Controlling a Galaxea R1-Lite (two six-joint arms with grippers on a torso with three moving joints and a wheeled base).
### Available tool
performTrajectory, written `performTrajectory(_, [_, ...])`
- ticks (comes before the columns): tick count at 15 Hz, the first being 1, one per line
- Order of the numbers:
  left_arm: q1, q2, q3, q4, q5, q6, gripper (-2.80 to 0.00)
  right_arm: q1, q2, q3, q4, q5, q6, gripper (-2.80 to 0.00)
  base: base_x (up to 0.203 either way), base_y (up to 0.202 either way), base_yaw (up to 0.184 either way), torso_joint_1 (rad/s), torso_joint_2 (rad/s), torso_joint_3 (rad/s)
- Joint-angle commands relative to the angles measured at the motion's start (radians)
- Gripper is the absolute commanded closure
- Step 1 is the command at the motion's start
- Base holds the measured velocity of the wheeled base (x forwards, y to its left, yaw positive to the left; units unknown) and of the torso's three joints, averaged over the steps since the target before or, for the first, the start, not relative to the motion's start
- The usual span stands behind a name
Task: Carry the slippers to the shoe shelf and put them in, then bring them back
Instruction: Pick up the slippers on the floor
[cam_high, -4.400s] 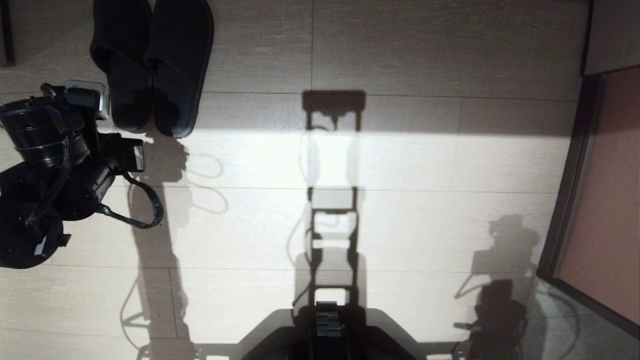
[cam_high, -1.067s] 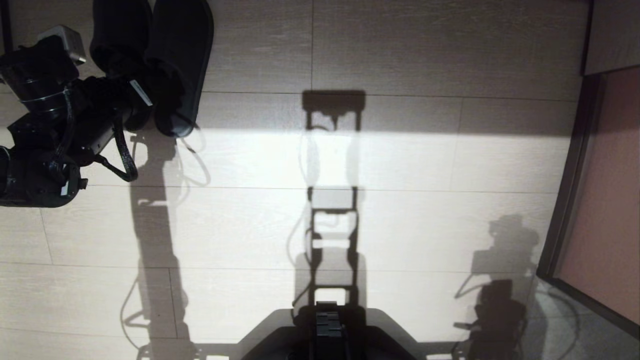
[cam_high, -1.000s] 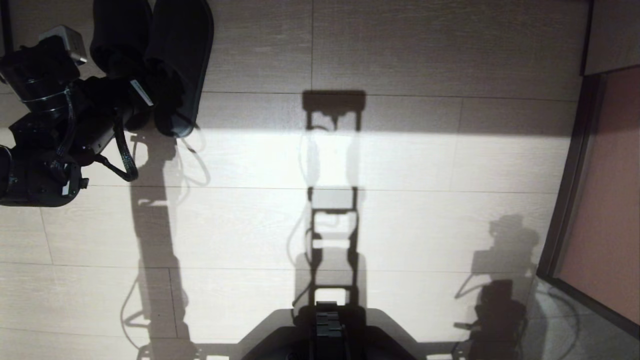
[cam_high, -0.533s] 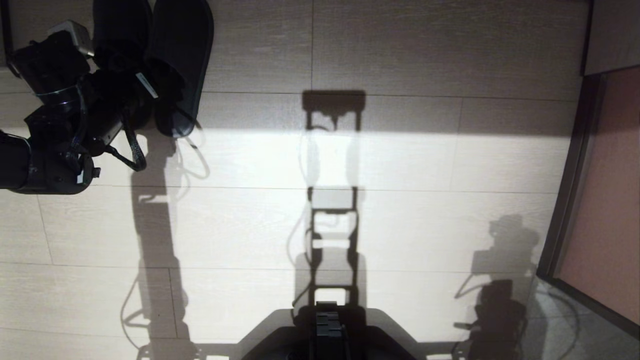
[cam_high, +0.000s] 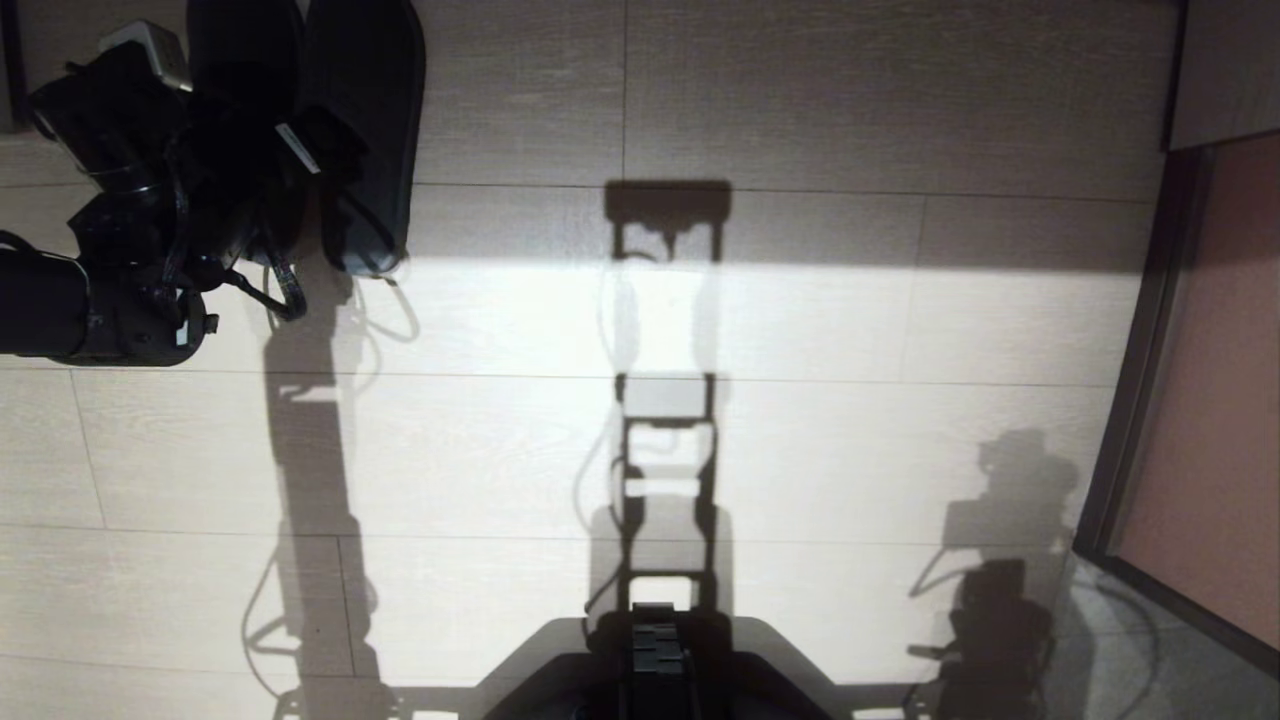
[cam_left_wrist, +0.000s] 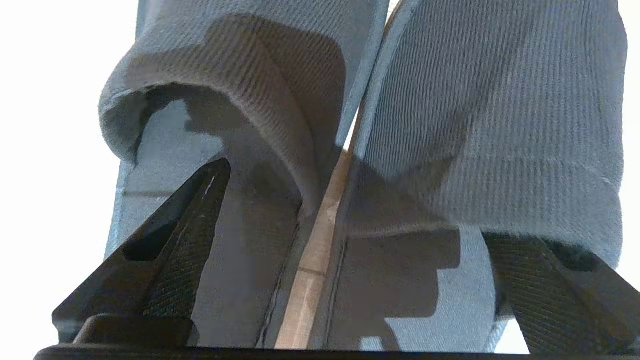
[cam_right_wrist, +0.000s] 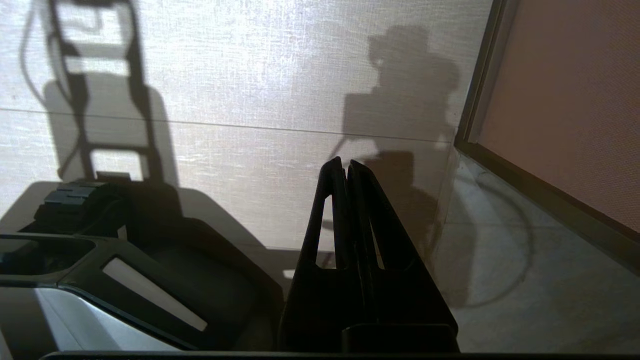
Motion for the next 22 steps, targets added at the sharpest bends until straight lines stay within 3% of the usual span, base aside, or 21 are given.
performTrajectory(1, [-0.001,0.016,-0.013,-0.006,0.000,-0.001,-2.80,0.000,-0.002,0.000,0.000,0.001,0.000,0.00,0.000,0.000,0.000,0.000,0.00,0.000])
performTrajectory(22, [-0.009,0.085,-0.137,-0.015,0.000,0.009,-2.80,0.001,-0.002,0.000,0.000,0.001,0.000,0.00,0.000,0.000,0.000,0.000,0.00,0.000])
